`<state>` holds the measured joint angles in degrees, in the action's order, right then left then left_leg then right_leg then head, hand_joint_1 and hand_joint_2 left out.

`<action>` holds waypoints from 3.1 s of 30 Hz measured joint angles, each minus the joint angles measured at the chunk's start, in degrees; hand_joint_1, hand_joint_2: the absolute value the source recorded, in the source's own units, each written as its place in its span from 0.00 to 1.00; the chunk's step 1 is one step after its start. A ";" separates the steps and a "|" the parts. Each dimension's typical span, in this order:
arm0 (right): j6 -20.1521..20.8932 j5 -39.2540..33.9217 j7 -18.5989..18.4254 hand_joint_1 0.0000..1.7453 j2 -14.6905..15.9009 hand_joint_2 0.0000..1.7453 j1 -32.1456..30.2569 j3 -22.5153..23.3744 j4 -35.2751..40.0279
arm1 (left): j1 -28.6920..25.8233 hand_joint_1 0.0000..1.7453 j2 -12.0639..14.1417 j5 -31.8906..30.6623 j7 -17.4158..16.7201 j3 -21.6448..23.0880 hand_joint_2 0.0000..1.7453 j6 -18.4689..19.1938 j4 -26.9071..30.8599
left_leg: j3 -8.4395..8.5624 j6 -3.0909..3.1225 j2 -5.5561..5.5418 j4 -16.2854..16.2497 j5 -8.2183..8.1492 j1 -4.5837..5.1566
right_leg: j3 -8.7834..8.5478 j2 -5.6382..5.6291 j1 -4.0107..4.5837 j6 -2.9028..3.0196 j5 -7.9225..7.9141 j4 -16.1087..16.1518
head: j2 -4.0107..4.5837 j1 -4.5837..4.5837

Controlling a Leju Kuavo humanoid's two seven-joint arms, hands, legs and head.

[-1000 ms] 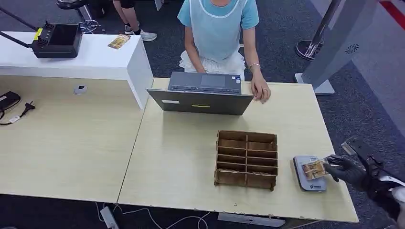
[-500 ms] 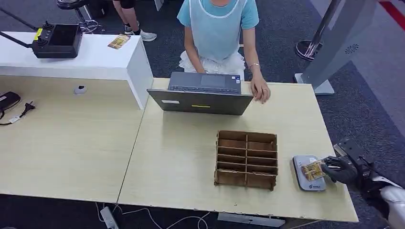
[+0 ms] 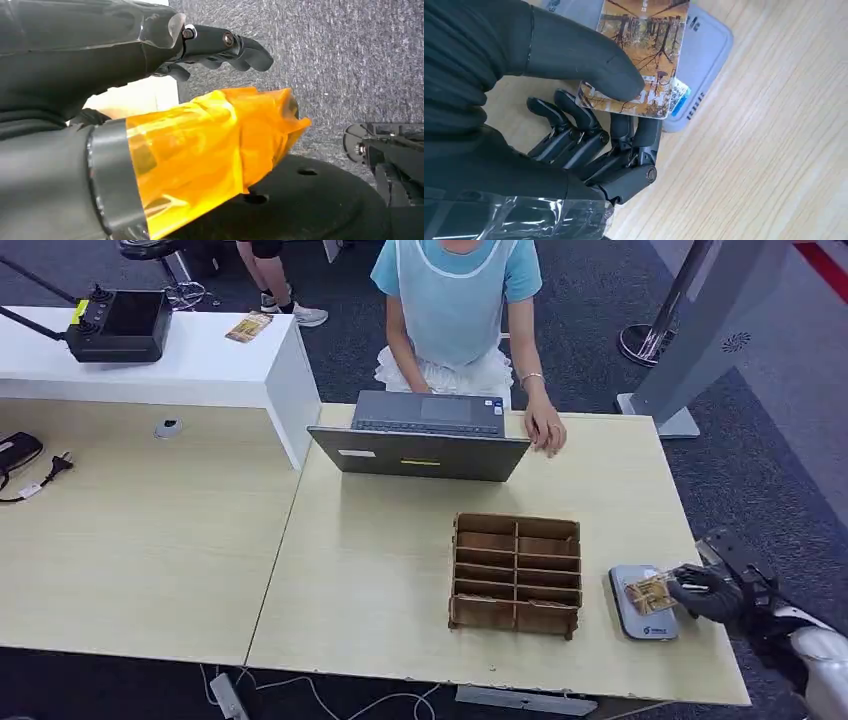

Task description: Pass the card to the sensor for recognition and then transmit it.

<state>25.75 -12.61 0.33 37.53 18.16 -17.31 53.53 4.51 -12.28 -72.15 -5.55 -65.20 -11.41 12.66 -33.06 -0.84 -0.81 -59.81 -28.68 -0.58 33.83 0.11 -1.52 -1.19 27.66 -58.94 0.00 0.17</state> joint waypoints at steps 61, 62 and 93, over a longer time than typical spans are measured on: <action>3.84 -7.19 -2.47 1.00 4.24 1.00 22.75 -5.09 5.40 | 0.02 0.00 0.04 1.18 0.35 -0.04 0.00 0.02 0.00 | -0.05 0.02 -0.07 -0.01 0.07 0.02 | 0.00 0.07 -0.02 0.00 -0.01 -0.02 | 0.00 0.00; 3.84 -7.19 -2.47 1.00 4.24 1.00 22.75 -5.11 5.40 | 0.02 0.00 0.04 1.18 0.35 -0.04 0.00 0.02 0.00 | -0.05 0.02 -0.07 -0.01 0.07 0.02 | 0.00 0.07 -0.02 0.00 -0.01 -0.02 | 0.00 0.00; -18.71 42.19 -7.45 1.00 -23.87 1.00 54.58 -17.68 -10.43 | 0.90 0.00 -0.02 -0.42 -0.52 0.02 0.00 1.75 0.00 | -0.54 -0.49 0.30 0.15 0.74 -0.04 | 0.73 -0.41 0.05 0.31 -0.66 -0.21 | 0.00 -0.02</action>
<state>7.04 29.57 -7.13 13.66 72.74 -34.99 43.10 5.41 -12.31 -72.57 -6.08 -65.18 -9.66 12.66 -33.60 -1.33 -0.51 -59.66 -27.94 -0.62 34.56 -0.30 -1.47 -0.88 27.01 -59.16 0.00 0.15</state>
